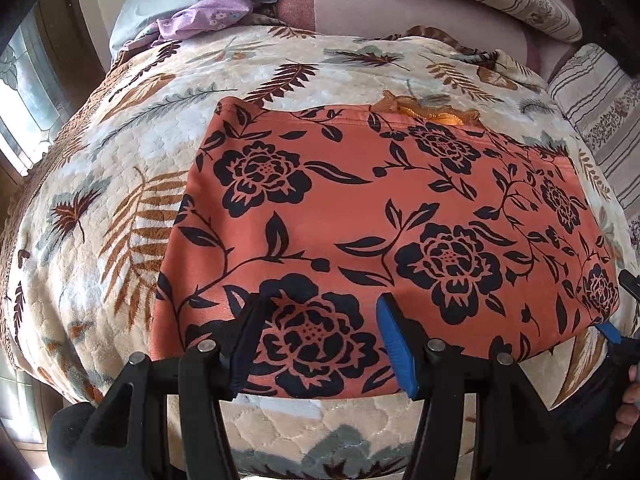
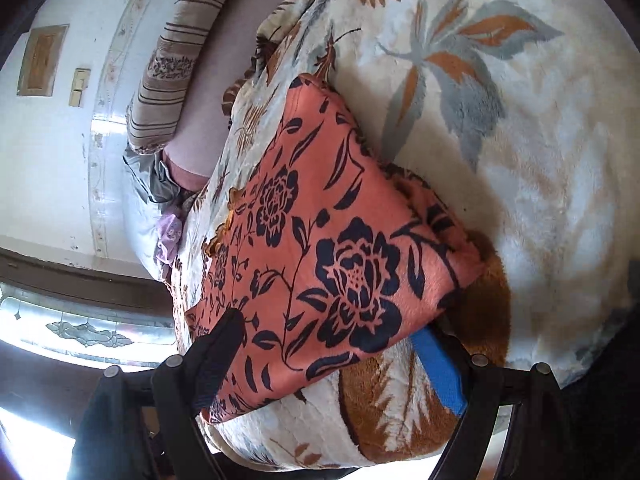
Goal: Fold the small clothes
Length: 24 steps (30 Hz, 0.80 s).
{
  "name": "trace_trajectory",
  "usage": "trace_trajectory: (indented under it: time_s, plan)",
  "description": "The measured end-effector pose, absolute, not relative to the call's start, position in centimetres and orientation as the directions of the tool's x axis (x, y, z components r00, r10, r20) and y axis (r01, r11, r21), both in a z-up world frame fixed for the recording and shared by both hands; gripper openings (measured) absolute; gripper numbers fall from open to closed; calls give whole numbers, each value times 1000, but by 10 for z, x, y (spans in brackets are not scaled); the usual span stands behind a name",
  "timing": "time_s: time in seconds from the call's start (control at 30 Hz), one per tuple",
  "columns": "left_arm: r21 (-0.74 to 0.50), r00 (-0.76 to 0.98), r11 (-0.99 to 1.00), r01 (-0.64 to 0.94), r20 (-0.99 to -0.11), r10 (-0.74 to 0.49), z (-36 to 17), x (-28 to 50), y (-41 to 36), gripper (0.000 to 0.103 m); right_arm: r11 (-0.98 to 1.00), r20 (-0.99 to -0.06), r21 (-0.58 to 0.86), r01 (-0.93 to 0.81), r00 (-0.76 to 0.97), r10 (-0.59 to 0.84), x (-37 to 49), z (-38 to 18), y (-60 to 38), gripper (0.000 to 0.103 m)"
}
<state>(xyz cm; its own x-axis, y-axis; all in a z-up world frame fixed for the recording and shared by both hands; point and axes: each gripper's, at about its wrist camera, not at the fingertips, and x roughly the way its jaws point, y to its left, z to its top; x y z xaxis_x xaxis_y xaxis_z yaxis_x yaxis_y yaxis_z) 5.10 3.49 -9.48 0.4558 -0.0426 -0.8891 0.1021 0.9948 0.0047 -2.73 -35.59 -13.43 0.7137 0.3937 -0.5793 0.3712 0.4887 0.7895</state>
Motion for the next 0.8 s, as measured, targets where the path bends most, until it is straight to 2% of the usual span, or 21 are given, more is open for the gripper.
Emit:
trace_trajectory:
  time_s: [0.37,0.53,0.6,0.67,0.8]
  plan:
    - [-3,469,993,118,-881,-59,-93,61,19,59,461,-550,808,367,749,368,-24,-132,-367,87]
    - [-7,476,986,168,-875,-87,-97,68,-9,59,489,-566,791,368,742,360,-16,-133,-366,85]
    - [31,482,979,202,-873,-71,-105,71,-24,59,516,-582,774,367,734,351,-15,-131,-363,81]
    - [107,488,973,207,-873,-8,-117,73,-36,60,553,-610,745,375,719,334,-13,-130,-361,63]
    - [150,499,968,201,-866,31,-116,76,-42,61,558,-630,732,390,699,337,-9,-134,-361,52]
